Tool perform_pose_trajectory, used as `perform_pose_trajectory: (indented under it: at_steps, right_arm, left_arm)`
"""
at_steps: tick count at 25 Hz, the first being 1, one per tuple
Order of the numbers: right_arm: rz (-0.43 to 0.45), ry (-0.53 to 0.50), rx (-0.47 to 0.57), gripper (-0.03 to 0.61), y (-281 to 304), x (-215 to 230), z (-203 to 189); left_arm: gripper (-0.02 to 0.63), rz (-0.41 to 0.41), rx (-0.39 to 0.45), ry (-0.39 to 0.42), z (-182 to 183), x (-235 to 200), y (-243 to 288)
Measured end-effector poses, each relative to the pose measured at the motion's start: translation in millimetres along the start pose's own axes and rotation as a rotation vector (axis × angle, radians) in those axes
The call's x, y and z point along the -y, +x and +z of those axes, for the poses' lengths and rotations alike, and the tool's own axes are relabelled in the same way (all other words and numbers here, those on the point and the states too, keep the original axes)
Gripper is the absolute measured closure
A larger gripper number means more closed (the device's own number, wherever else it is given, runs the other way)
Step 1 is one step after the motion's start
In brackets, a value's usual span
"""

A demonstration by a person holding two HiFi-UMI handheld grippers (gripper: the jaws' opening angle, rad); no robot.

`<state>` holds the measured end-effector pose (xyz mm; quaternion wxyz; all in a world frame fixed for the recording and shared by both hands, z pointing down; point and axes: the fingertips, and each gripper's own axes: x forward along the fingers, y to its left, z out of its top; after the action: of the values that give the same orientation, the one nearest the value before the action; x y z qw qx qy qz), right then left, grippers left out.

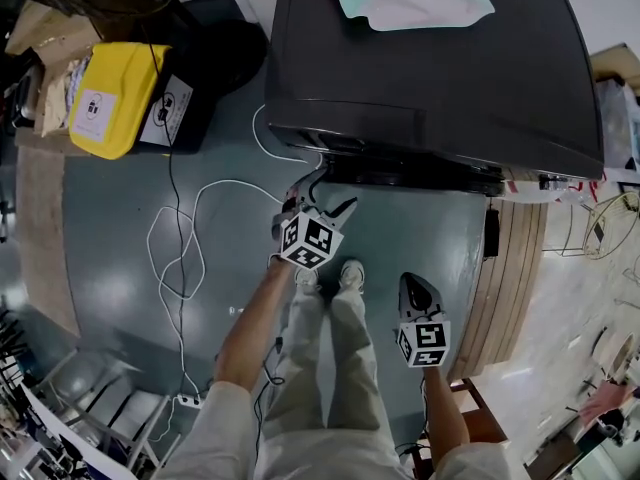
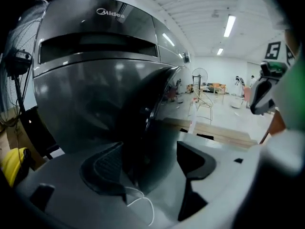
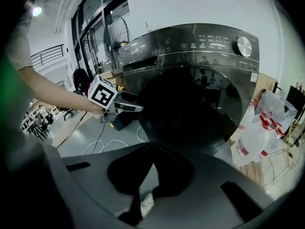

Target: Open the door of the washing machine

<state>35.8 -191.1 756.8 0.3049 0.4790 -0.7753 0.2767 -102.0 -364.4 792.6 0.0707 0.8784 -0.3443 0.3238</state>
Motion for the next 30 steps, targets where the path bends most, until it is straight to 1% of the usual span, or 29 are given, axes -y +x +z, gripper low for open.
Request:
perform_pose_trajectory:
  at_steps: [8,9,10,12,15,19,24,27,30]
  right_arm:
    - [0.014,0.004,-0.012,0.579,9.0,0.4,-12.7]
    - [0.015,0.005,-0.012,0.579,9.2,0.2,-13.7]
    - [0.016,0.005,-0.011,0.580,9.5,0.0,-14.4]
    - [0.019,0.004,-0.009,0.580,10.2,-0.3,-15.3]
    - [0.023,0.002,-0.007,0.579,11.1,-2.0,-17.2]
    - [0.035,0.000,-0.002,0.580,10.8,-6.7,-22.2]
    - [0.051,-0.022,-0.003,0.580,6.3,-9.5,-29.0]
    - [0.044,-0.030,-0.004,0.580,3.4,-12.3,-31.6]
    - [0.017,-0.022,0.010,0.580,2.7,-13.1,-29.0]
  left_arm:
    - [0.294,-0.027,0.008,0.025,2.0,0.4,22.1]
    - [0.321,-0.027,0.009,0.032,2.4,1.5,22.6]
    - [0.360,-0.024,0.010,0.037,2.6,1.7,22.9]
    - [0.394,-0.020,0.010,0.040,2.5,0.4,22.7]
    - [0.408,-0.028,0.008,0.053,2.0,0.4,21.7]
    - [0.410,-0.018,0.006,0.052,1.6,1.6,21.2]
    - [0.412,-0.027,-0.018,0.057,1.2,2.7,21.7]
    - [0.419,-0.040,-0.028,0.077,-0.3,3.4,20.0]
    - [0.426,-0.051,-0.031,0.096,-1.2,3.0,19.1]
